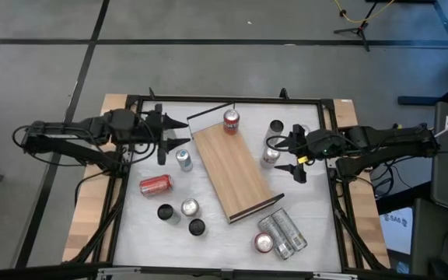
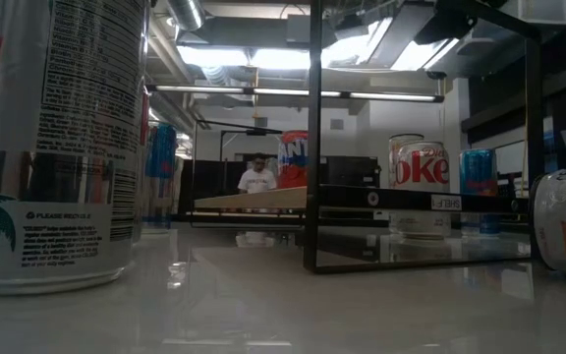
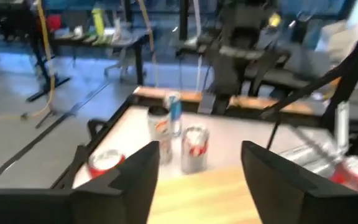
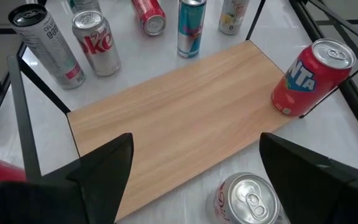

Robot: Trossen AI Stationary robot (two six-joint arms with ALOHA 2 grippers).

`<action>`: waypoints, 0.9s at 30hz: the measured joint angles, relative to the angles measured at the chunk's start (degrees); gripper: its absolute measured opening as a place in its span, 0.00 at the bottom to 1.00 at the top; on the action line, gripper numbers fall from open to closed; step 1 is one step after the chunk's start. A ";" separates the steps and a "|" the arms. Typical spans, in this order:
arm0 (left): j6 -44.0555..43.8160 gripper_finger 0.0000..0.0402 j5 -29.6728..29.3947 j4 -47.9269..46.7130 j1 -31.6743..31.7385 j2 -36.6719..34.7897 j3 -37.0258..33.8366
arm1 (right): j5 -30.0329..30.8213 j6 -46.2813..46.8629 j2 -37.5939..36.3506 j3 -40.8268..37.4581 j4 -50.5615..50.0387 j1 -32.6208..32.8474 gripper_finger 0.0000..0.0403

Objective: Place canned beverage on shelf
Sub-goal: Align the left orange soda can with the other orange soda can

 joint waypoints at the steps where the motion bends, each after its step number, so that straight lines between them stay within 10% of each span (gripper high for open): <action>1: -0.02 0.60 -0.57 -1.36 0.00 0.09 -0.01 | 0.00 0.00 -0.01 0.00 0.00 0.00 0.85; 14: -14.71 0.96 0.71 -31.45 0.00 1.52 -0.02 | -0.02 0.00 0.00 0.00 0.00 0.00 0.85; 27: -31.26 0.99 7.41 -41.97 -4.01 2.12 -6.81 | -0.02 0.02 0.00 0.01 0.00 0.00 0.85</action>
